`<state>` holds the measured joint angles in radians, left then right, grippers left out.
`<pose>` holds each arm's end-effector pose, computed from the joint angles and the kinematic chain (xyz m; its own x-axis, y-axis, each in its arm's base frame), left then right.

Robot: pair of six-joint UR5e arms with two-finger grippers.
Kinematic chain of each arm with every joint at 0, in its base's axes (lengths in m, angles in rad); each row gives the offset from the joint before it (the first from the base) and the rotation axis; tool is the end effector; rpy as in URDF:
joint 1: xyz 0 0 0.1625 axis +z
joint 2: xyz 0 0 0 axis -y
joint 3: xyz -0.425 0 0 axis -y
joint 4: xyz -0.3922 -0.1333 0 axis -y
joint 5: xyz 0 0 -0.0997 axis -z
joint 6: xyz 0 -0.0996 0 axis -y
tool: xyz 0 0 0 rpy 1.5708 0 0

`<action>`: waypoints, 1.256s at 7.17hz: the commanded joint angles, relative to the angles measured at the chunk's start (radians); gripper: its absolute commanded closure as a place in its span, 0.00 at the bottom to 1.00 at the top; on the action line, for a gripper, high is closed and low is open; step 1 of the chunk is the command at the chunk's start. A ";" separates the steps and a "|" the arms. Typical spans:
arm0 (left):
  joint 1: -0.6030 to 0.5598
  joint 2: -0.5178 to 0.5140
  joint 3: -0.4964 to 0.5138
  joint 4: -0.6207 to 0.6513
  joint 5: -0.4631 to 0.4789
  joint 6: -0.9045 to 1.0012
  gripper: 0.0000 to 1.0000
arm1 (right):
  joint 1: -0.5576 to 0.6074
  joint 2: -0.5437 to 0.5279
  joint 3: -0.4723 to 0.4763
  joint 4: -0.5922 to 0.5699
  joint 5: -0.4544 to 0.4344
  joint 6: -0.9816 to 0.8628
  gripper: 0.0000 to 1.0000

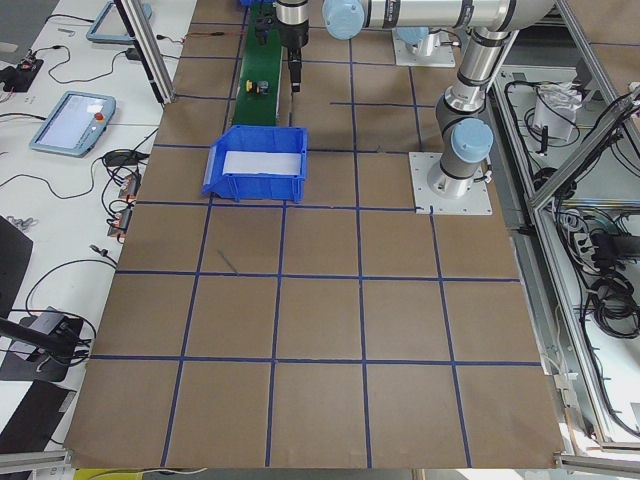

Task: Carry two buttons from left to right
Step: 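Release the red button and move the right gripper back over the conveyor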

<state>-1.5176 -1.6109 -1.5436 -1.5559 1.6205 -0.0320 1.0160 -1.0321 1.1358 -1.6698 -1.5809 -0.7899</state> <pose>-0.1011 -0.5152 0.4828 -0.9951 -0.0851 -0.0496 -0.0851 0.9964 -0.0036 -0.2602 -0.6709 0.3867 -0.9725 -0.2330 0.0038 -0.2329 0.9724 0.0105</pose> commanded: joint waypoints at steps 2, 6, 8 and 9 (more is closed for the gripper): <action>0.000 0.000 -0.004 -0.001 0.001 0.001 0.00 | 0.157 -0.080 0.013 0.048 0.042 0.039 0.35; 0.000 0.000 -0.003 -0.001 0.001 0.000 0.00 | 0.407 -0.068 0.068 -0.055 0.061 0.477 0.35; 0.000 0.002 -0.003 -0.001 0.001 0.001 0.00 | 0.472 -0.088 0.132 -0.067 0.062 0.646 0.35; 0.000 0.000 -0.004 -0.001 0.001 0.000 0.00 | 0.505 -0.104 0.154 -0.068 0.076 0.735 0.35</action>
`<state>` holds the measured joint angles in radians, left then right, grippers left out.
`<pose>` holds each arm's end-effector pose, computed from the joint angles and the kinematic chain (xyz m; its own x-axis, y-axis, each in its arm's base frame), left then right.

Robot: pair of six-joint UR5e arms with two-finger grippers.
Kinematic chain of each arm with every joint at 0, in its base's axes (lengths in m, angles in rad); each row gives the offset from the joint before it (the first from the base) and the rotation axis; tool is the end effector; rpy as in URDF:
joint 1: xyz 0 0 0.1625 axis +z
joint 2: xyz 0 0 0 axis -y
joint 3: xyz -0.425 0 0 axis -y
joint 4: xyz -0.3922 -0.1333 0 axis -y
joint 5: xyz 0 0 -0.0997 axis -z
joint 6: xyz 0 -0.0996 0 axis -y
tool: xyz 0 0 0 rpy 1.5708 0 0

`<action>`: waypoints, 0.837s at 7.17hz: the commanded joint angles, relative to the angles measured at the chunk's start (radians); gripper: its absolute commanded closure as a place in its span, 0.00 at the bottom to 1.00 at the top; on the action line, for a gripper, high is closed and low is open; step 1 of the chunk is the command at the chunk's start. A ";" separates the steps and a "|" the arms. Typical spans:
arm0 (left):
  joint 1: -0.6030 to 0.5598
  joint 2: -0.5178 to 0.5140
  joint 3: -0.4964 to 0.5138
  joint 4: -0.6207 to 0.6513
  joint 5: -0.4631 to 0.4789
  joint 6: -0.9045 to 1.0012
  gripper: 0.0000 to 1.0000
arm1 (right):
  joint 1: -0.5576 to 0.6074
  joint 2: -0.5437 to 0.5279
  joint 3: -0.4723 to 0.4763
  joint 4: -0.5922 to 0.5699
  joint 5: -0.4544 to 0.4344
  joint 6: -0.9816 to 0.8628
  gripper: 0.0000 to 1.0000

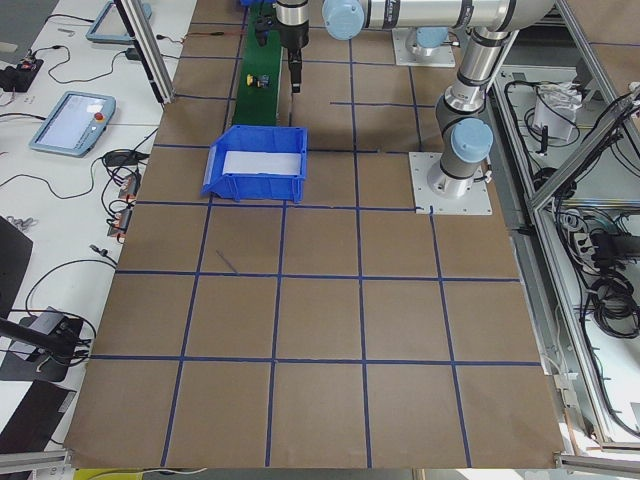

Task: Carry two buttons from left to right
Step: 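Release the red button and move the right gripper back over the conveyor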

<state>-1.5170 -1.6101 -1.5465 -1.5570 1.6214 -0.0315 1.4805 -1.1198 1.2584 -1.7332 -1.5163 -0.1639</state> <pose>-0.1007 -0.5146 0.4817 -0.9951 -0.0851 -0.0506 -0.0852 0.9964 -0.0004 0.0772 -0.6855 0.3938 -0.9959 -0.0749 -0.0498 -0.0733 0.9968 -0.0324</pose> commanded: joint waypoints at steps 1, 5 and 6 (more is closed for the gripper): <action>0.000 0.001 -0.003 0.000 0.000 0.001 0.00 | 0.069 -0.018 0.035 -0.005 0.012 0.186 0.35; 0.000 0.004 -0.007 0.002 -0.003 -0.001 0.00 | 0.190 0.006 0.059 -0.078 0.011 0.403 0.30; 0.001 0.002 0.000 0.003 -0.006 0.001 0.00 | 0.198 0.008 0.073 -0.089 0.012 0.441 0.30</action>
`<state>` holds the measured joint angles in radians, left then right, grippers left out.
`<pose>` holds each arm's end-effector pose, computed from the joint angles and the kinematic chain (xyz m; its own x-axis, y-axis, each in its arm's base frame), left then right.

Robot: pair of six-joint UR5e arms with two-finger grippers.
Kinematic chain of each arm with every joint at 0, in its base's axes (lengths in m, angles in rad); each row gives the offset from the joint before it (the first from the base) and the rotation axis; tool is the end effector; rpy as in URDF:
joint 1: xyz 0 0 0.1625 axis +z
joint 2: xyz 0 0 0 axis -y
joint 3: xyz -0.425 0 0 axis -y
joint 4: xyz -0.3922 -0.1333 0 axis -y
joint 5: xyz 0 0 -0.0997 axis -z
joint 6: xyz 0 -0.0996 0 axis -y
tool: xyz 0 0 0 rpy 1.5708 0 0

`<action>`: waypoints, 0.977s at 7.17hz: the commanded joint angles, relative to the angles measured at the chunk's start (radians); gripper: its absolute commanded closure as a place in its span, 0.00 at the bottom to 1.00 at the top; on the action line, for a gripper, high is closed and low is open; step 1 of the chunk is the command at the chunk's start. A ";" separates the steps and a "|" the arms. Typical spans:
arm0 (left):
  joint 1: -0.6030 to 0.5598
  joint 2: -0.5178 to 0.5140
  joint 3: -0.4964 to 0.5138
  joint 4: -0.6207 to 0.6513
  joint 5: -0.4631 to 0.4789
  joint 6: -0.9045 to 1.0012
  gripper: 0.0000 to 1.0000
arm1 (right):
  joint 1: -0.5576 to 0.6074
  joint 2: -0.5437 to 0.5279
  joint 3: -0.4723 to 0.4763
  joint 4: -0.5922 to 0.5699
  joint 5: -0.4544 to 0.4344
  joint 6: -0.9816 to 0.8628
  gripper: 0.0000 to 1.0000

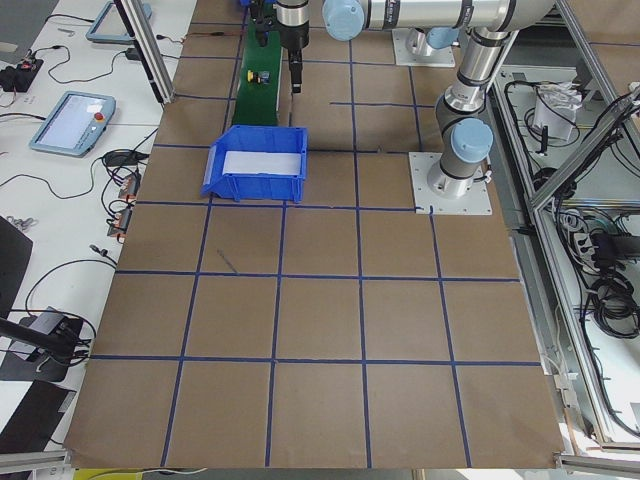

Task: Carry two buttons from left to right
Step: 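Grasp the yellow button on the conveyor with the right gripper and lift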

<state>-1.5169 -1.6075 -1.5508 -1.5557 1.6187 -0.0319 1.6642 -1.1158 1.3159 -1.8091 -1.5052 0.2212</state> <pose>-0.1010 -0.5135 0.4810 -0.9952 -0.0856 -0.0479 -0.0857 0.9963 0.0001 0.2021 -0.6586 0.3708 -0.9895 0.1251 -0.0723 0.1270 0.9916 -0.0229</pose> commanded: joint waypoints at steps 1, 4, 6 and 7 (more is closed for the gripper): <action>-0.002 -0.003 -0.006 0.000 -0.002 0.000 0.00 | 0.035 0.014 0.025 -0.030 0.000 0.105 0.30; 0.001 0.000 -0.006 0.005 -0.006 0.000 0.00 | 0.100 0.069 0.028 -0.095 -0.001 0.206 0.28; 0.003 0.001 -0.006 0.006 -0.005 0.000 0.00 | 0.123 0.092 0.031 -0.116 -0.004 0.216 0.28; 0.003 0.001 -0.008 0.006 -0.005 0.001 0.00 | 0.134 0.106 0.032 -0.118 -0.006 0.205 0.28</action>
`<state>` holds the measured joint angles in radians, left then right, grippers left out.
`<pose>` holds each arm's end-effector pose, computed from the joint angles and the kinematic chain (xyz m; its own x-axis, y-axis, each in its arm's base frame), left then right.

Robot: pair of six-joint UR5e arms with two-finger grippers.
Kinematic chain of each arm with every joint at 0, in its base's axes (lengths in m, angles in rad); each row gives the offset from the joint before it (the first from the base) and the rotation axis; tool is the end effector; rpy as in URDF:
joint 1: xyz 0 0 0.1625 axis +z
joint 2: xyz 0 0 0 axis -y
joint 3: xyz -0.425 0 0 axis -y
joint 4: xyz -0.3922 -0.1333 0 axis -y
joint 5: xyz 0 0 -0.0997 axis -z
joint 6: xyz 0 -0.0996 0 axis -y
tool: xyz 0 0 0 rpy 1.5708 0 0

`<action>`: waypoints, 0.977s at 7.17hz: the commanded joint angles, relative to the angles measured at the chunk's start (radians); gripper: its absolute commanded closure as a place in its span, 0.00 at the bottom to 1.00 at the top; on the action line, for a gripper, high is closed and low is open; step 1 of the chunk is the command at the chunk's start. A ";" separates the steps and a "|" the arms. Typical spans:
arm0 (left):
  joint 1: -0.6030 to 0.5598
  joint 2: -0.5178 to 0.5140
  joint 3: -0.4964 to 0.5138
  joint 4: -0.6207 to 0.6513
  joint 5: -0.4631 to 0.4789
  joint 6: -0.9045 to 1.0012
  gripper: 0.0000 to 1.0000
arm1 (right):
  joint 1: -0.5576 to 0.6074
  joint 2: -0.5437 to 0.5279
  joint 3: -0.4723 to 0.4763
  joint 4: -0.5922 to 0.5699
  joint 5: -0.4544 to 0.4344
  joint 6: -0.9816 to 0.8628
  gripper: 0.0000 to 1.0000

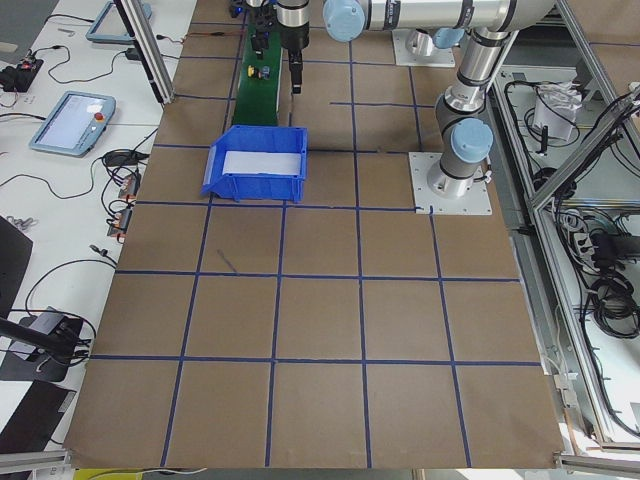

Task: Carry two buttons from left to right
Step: 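Grasp the yellow button on the conveyor with the right gripper and lift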

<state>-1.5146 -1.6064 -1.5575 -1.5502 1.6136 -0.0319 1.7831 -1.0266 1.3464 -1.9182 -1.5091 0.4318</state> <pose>-0.1004 -0.5132 0.4788 -0.9952 -0.0879 -0.0428 -0.0880 0.9961 0.0003 0.2827 -0.6498 0.3062 -0.9740 0.2164 -0.0675 0.2169 0.9762 0.0007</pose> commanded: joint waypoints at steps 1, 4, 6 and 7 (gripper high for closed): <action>-0.001 -0.003 -0.001 0.001 0.000 0.000 0.00 | 0.012 0.022 0.003 -0.008 -0.003 -0.016 0.28; -0.001 -0.003 -0.001 0.001 0.000 0.001 0.00 | -0.005 0.023 0.042 -0.062 -0.011 -0.059 0.28; -0.001 -0.003 -0.001 0.001 0.000 0.001 0.00 | -0.013 0.034 0.112 -0.186 -0.008 -0.070 0.28; 0.001 -0.003 -0.001 -0.001 0.000 0.001 0.00 | -0.016 0.034 0.115 -0.188 -0.007 -0.071 0.32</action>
<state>-1.5149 -1.6092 -1.5586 -1.5496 1.6138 -0.0308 1.7716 -0.9944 1.4435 -2.0761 -1.5177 0.3645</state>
